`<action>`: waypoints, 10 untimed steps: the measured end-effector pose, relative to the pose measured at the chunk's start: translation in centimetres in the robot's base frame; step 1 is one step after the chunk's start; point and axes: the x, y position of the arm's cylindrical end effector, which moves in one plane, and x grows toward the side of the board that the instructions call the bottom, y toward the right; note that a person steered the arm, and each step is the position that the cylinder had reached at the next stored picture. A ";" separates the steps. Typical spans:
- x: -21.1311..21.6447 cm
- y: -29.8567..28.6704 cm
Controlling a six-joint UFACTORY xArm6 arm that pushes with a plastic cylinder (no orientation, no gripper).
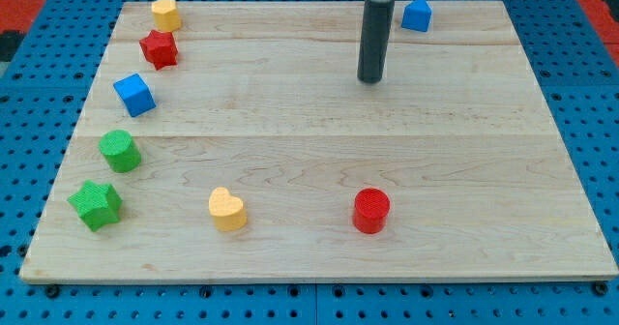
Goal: Slide the triangle right to the red circle
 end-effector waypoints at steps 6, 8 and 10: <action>-7.7 9.8; -2.1 10.6; 3.4 4.4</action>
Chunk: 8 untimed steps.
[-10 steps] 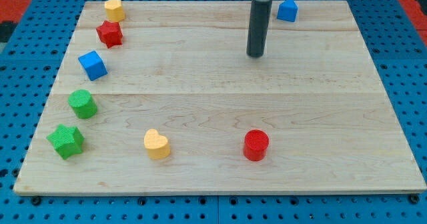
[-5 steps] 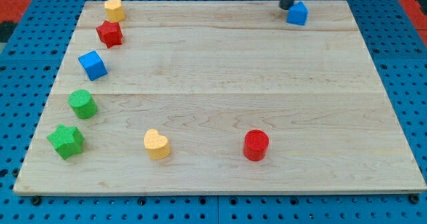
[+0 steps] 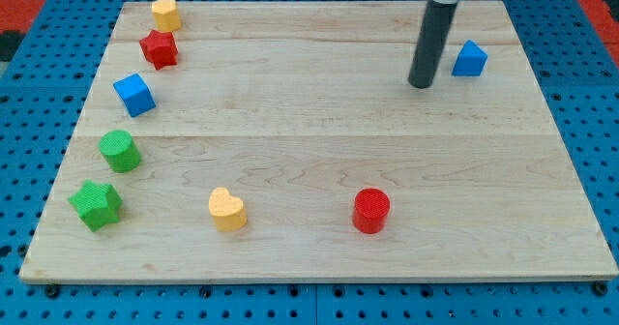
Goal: Slide the triangle right to the red circle
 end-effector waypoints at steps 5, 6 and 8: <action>-1.1 10.0; 2.4 9.8; 2.5 13.9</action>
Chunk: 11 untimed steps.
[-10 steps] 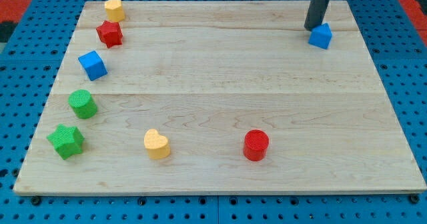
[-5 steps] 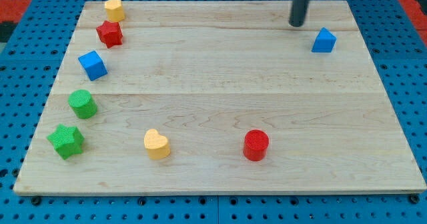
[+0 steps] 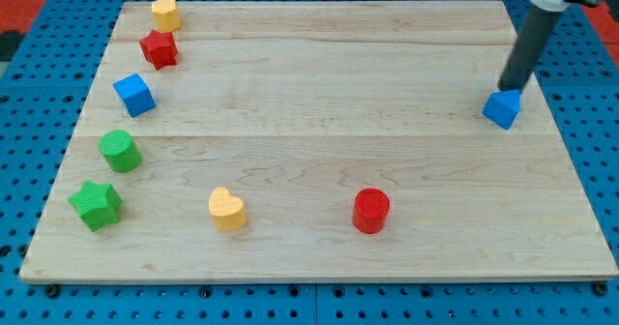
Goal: Slide the triangle right to the red circle
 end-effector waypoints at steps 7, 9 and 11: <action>2.8 -9.3; 7.0 -13.6; 11.6 -14.5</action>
